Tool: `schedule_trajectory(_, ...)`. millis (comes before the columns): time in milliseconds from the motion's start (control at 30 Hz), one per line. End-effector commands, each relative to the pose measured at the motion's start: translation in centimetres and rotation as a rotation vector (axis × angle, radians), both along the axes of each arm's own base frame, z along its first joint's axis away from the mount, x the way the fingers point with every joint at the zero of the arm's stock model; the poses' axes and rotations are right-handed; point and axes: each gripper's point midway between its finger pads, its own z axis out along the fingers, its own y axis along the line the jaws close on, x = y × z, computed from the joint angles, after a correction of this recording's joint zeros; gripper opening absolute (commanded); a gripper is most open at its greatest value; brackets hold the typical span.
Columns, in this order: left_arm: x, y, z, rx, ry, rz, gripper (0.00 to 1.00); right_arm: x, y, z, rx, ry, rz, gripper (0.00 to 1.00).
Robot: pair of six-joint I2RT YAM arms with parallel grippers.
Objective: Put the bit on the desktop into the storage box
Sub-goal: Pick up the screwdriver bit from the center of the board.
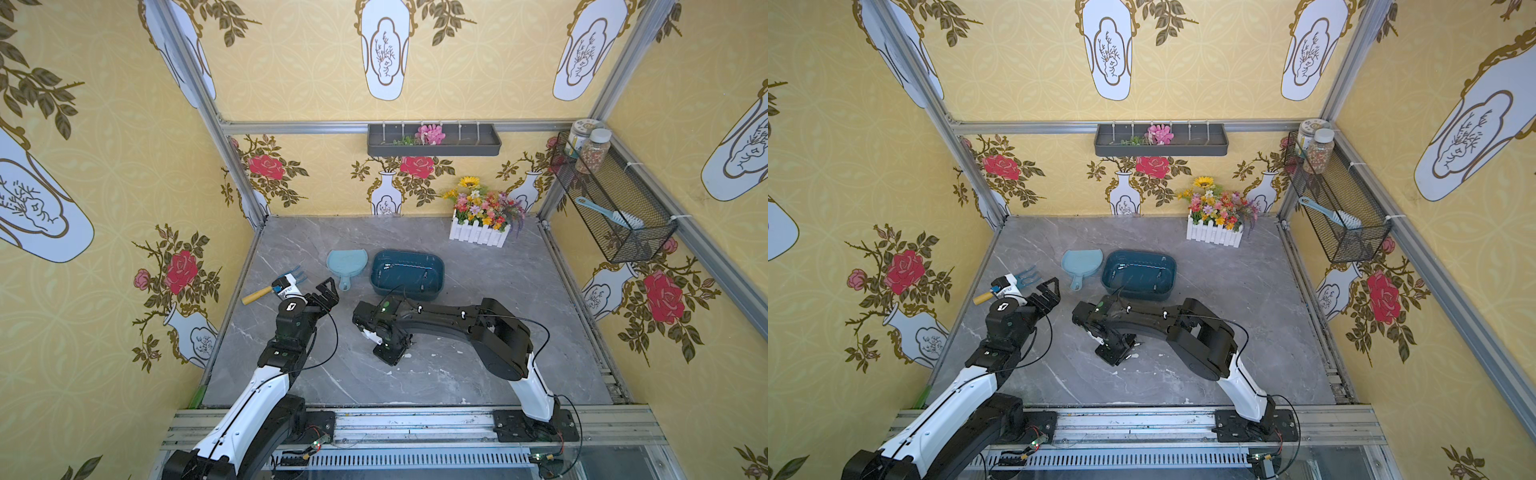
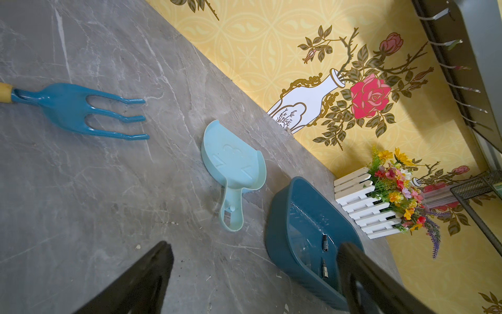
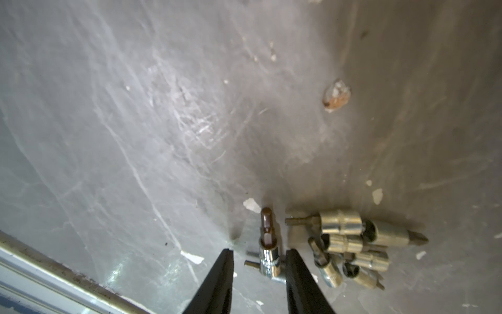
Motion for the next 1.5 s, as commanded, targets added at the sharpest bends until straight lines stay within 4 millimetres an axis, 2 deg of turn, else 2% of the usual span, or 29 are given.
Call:
schedule_trajectory(0, 0.0, 0.1, -0.2, 0.006, 0.001, 0.002, 1.0, 0.3, -0.1, -0.4, -0.009, -0.009, -0.001, 0.36)
schedule_trajectory(333, -0.1, 0.2, 0.0, 0.011, 0.001, 0.004, 1.0, 0.3, -0.1, -1.5, -0.023, -0.003, -0.006, 0.27)
schedule_trajectory(567, -0.2, 0.3, 0.0, 0.011, 0.001, 0.007, 1.0, 0.4, 0.1, -1.2, -0.013, -0.006, -0.013, 0.18)
schedule_trajectory(800, -0.2, 0.3, 0.0, 0.009, 0.003, 0.005, 1.0, 0.5, 0.4, -0.7, 0.005, -0.014, -0.019, 0.15)
schedule_trajectory(1233, -0.2, 0.3, -0.1, 0.004, 0.007, 0.006, 1.0, 1.4, 0.8, 3.7, 0.099, -0.054, -0.042, 0.13)
schedule_trajectory(1367, -0.2, 0.2, -0.1, 0.002, 0.007, 0.006, 1.0, 3.3, 0.0, 5.3, 0.133, -0.086, -0.074, 0.12)
schedule_trajectory(1467, -0.2, 0.2, -0.1, -0.004, 0.007, 0.004, 1.0, 5.5, -0.8, 6.5, 0.16, -0.116, -0.109, 0.13)
